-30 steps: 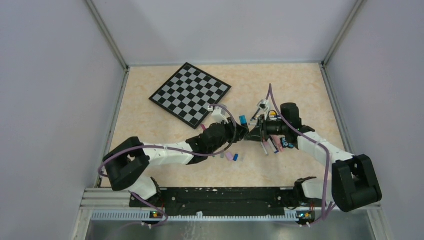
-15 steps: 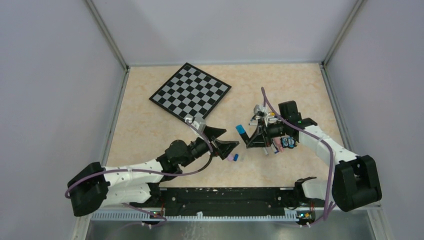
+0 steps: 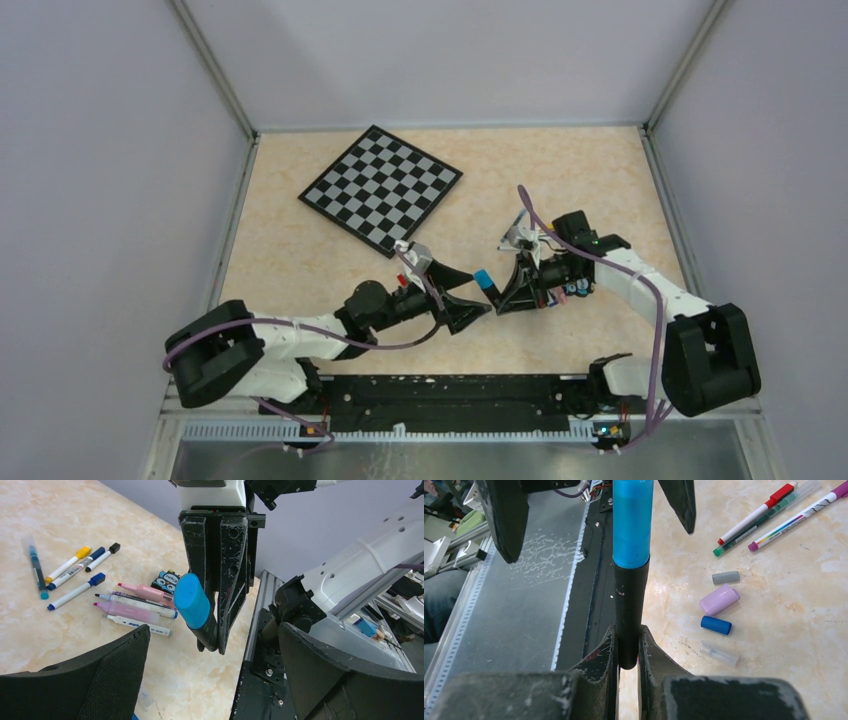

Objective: Open the pen caps
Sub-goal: Open the pen cap from the pen.

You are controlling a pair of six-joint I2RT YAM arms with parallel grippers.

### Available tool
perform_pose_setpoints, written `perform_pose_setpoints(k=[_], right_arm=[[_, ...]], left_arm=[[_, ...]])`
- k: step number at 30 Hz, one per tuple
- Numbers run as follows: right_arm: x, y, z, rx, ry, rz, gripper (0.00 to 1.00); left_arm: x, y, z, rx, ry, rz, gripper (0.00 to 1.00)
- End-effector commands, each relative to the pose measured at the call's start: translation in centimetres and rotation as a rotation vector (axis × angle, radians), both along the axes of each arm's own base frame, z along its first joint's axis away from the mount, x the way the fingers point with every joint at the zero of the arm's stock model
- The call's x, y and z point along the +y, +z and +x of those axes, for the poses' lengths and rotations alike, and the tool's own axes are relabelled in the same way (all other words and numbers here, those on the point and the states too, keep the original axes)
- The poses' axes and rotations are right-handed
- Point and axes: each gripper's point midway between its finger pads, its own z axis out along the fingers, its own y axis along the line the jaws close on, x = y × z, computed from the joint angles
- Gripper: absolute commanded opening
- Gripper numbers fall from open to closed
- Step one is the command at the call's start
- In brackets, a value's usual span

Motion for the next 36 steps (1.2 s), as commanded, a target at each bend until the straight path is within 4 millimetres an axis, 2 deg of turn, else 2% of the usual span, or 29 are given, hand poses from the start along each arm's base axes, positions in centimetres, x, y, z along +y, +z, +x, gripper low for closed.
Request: perform_pose_setpoints(k=[1,4,7,11,15,16,17,20,22,25,29,30,32,36], right_arm=[[0.6,1.3,-0.1,-0.073,0.055,0.061,0.0],[0.7,1.0,-0.2,-0.075,0.06,0.054,0.0],[0.8,0.9,-0.3,-0.074,0.066,0.051,0.0],[0.8,0.8,-0.4,-0.074,0.071,0.049,0.0],[0.8,0.8,-0.5,-0.074,0.072,0.049,0.0],[0.8,0.8,-0.5,-0.074,0.073,0.049,0.0],[0.8,0.8,-0.5,-0.075,0.075,0.049,0.0],[0.7,0.9,-0.7,-0.082,0.085,0.051,0.0],[0.6,0.7,-1.5,-0.081,0.108,0.055,0.0],[0.8,0.3,-2.2,-0.089,0.146,0.035,0.0],[1.0,-0.2,-2.4,-0.033,0.15,0.008,0.0],[1.0,-0.3,-2.3,-0.021,0.146,0.0,0.0],[1.1,-0.3,-2.0,-0.006,0.139,-0.013,0.0],[1.1,-0.4,-0.8,0.012,0.097,-0.06,0.0]], left_arm=[[-1.0,4.1,-0.1,-0.056,-0.042,-0.15,0.97],[-1.1,4.2,0.1,-0.06,-0.037,-0.176,0.93],[-1.2,4.4,0.1,-0.065,-0.039,-0.194,0.85],[-1.4,4.2,0.0,-0.064,-0.048,-0.204,0.67],[-1.4,4.2,-0.1,-0.068,-0.062,-0.209,0.34],[-1.4,4.3,-0.1,-0.071,-0.068,-0.212,0.1],[-1.3,4.4,-0.2,-0.074,-0.076,-0.218,0.0],[-0.3,5.1,0.5,-0.06,-0.041,-0.254,0.0],[1.1,6.1,1.5,-0.074,0.008,-0.303,0.0],[3.2,9.4,3.7,-0.139,0.064,-0.389,0.0],[4.4,15.0,6.9,-0.242,0.133,-0.443,0.0],[4.7,16.8,7.3,-0.282,0.158,-0.462,0.0],[5.5,18.9,8.0,-0.328,0.216,-0.482,0.0],[7.4,21.6,8.3,-0.406,0.317,-0.508,0.0]])
